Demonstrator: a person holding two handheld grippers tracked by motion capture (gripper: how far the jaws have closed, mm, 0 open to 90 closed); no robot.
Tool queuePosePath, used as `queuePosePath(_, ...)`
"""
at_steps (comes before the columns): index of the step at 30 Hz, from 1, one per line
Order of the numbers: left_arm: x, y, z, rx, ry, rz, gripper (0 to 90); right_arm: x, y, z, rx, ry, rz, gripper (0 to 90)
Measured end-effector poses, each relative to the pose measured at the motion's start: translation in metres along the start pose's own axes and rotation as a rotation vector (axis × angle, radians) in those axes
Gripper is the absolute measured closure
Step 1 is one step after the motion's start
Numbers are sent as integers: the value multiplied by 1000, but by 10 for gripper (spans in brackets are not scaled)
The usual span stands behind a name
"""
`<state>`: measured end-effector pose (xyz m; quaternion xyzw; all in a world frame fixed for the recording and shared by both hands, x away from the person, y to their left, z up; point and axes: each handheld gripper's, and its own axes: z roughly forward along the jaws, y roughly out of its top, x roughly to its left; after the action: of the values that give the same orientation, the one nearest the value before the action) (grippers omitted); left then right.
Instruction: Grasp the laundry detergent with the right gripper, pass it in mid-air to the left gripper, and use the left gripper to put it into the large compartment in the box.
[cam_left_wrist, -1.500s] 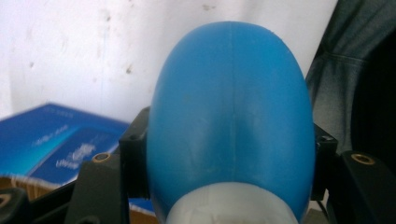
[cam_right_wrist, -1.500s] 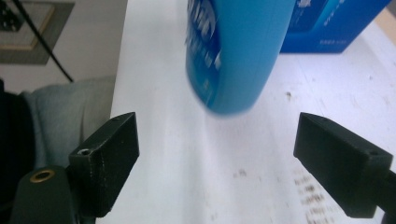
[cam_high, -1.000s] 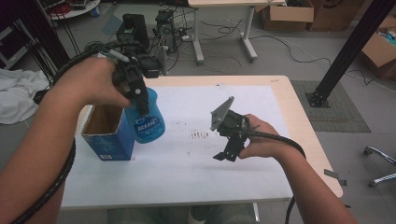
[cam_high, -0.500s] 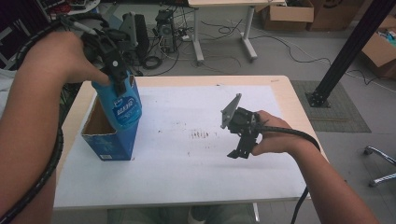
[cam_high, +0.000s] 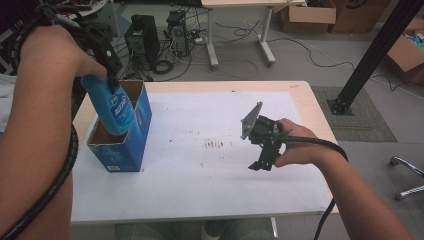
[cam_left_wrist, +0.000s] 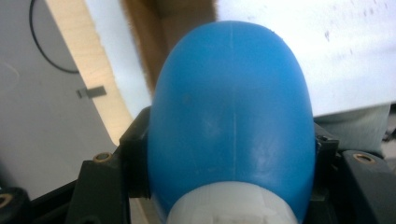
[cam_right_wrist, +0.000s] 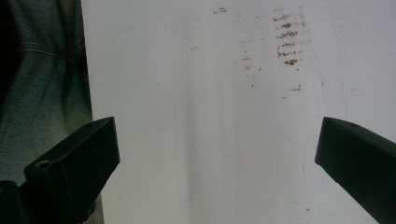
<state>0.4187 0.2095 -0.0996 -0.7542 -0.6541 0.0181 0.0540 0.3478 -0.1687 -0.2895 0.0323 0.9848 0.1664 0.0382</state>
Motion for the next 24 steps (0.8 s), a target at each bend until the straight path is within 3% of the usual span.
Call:
queuePosePath(4,7,3,3,-19,18,-58,380,0,-2,0,4,0,1,0)
queuePosePath(10,18,8,12,-24,22,-105,380,-1,-5,3,6,7,6,0)
queuePosePath(16,28,12,27,-15,1,-123,381,-1,-5,6,14,14,8,0)
queuePosePath(24,30,16,52,-7,12,-121,381,-1,-3,9,18,25,7,0)
